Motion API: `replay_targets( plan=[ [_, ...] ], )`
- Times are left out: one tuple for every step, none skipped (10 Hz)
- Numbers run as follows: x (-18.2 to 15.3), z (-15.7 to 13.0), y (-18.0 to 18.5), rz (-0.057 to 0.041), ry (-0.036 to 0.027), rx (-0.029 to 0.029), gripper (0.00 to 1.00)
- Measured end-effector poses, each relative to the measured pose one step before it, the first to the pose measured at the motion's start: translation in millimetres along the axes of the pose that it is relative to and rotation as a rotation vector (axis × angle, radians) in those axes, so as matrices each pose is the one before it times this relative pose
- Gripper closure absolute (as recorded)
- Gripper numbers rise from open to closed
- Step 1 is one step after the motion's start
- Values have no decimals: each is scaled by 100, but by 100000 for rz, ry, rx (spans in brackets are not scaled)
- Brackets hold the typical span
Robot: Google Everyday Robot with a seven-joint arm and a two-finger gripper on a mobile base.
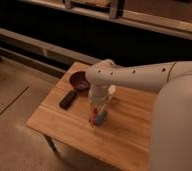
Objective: Place the pepper on the white sponge
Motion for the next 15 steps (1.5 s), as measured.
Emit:
replay_targets(
  plan=[
    [-6,-26,-52,107,47,-42,100],
    [38,-4,66,-171,-18,84,100],
    [57,25,50,-126,75,4,99],
    [-8,-6,-13,13,-13,28,93],
    [-1,-9,2,-2,-7,1,85],
    [-1,5,-11,14,12,20,73],
    [-3,-15,1,8,-12,-15,63],
    [-2,3,-6,11,5,8,53],
    [-2,6,-7,-1,6,16,43],
    [0,-9,1,10,-2,-5,38],
    [-10,-3,-1,21,-2,-5,36],
    [-6,-4,-9,16,-7,-2,36],
    [-1,-5,0,2,-3,-10,36],
    [-6,2,-11,22,4,4,36],
    [-1,1,-2,7,-1,1,36]
  ],
)
